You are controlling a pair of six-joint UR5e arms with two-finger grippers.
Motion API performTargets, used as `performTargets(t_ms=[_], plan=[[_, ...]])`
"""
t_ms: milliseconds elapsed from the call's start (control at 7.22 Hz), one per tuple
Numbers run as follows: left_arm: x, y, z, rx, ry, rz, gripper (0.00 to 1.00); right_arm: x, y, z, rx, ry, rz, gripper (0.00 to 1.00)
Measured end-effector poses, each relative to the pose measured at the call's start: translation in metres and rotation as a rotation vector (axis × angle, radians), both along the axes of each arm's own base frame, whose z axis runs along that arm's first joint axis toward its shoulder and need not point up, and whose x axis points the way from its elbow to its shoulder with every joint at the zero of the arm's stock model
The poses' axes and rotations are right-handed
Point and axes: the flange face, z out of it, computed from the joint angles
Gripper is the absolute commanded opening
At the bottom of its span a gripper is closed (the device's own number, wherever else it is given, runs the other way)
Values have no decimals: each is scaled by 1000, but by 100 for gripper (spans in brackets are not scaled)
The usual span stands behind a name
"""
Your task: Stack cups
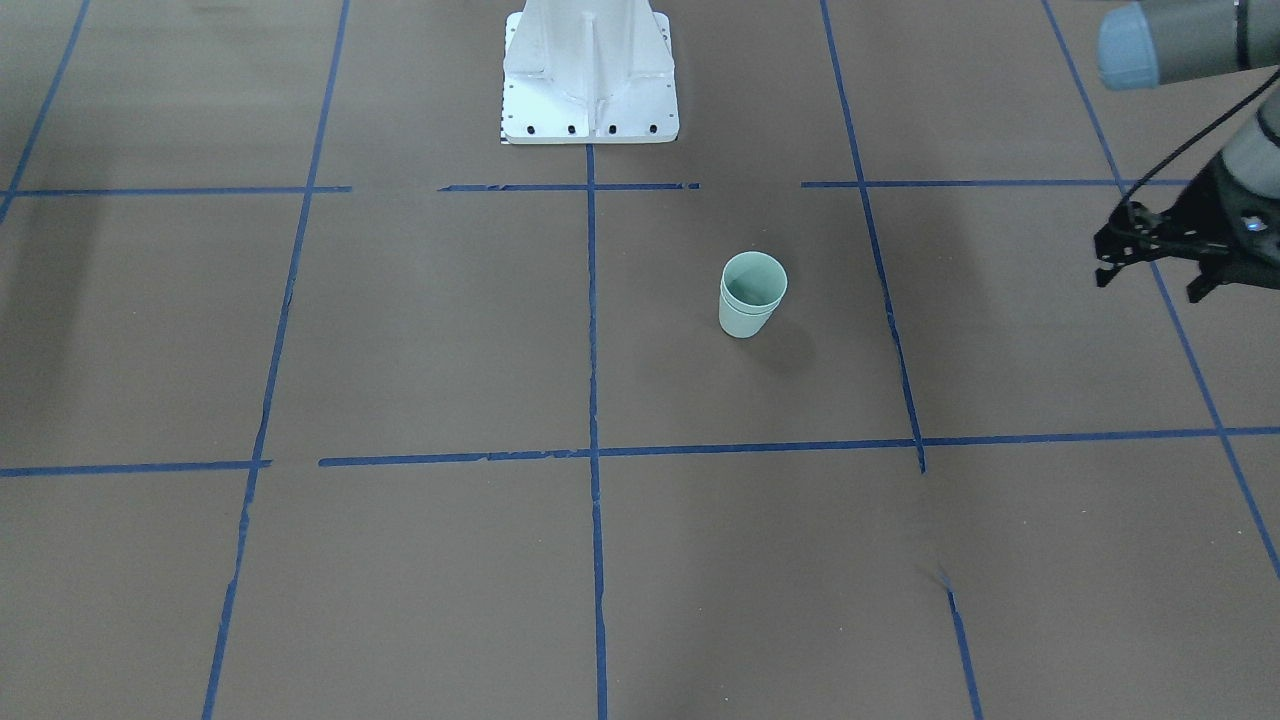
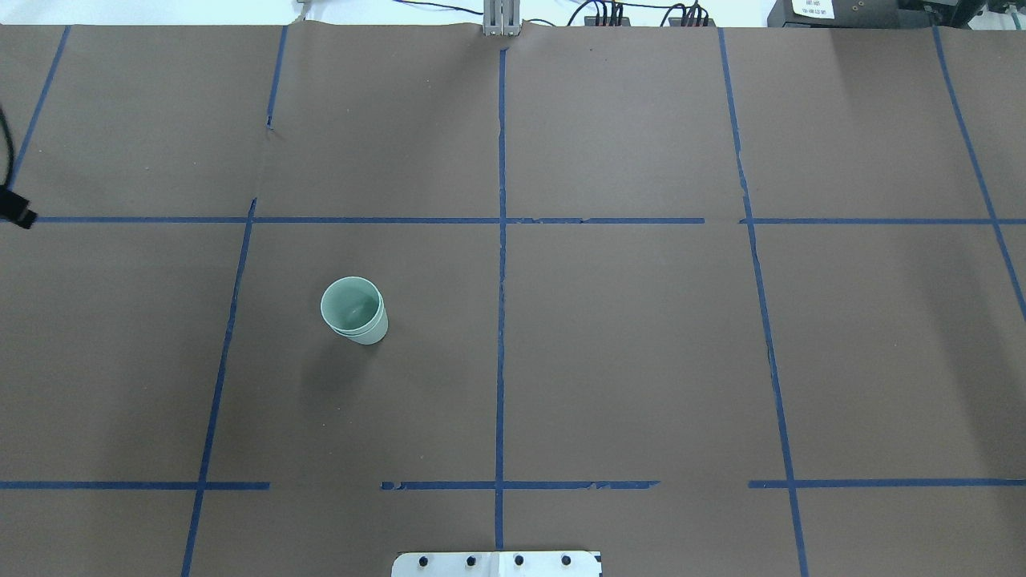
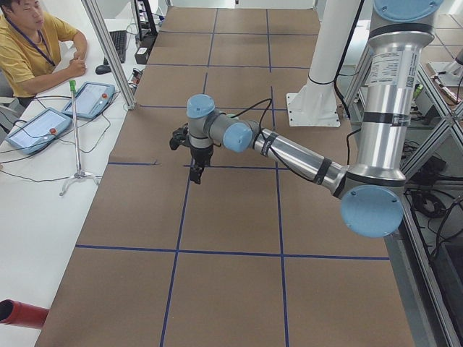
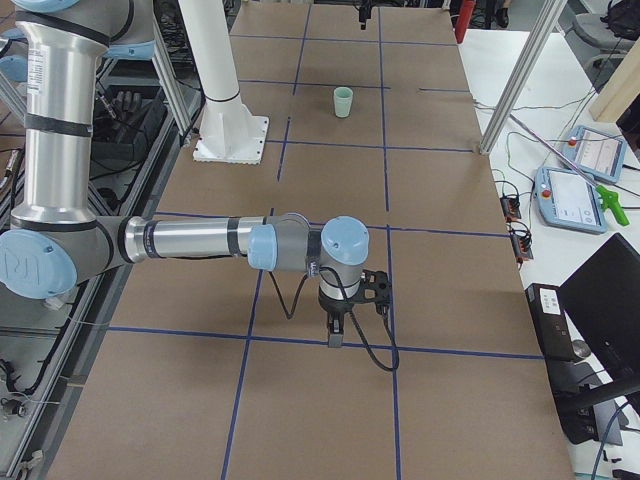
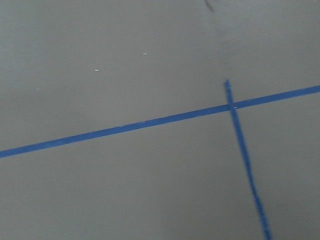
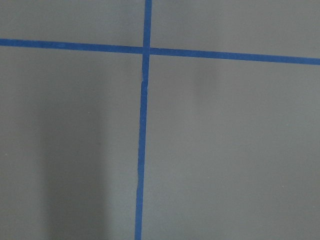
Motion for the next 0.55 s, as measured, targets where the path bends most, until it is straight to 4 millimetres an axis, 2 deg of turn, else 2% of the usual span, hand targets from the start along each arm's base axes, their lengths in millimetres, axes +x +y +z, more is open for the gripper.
performTargets(t_ms=[138, 277, 415, 554], plan=[[-58, 13, 50, -31, -31, -22, 100, 0, 0, 0, 0, 0, 0, 100], [-105, 32, 97, -86, -48, -67, 100, 0, 0, 0, 0, 0, 0, 100], [-136, 45, 127, -113, -48, -86, 100, 0, 0, 0, 0, 0, 0, 100], [-151, 54, 141, -119, -26, -83, 100, 0, 0, 0, 0, 0, 0, 100]])
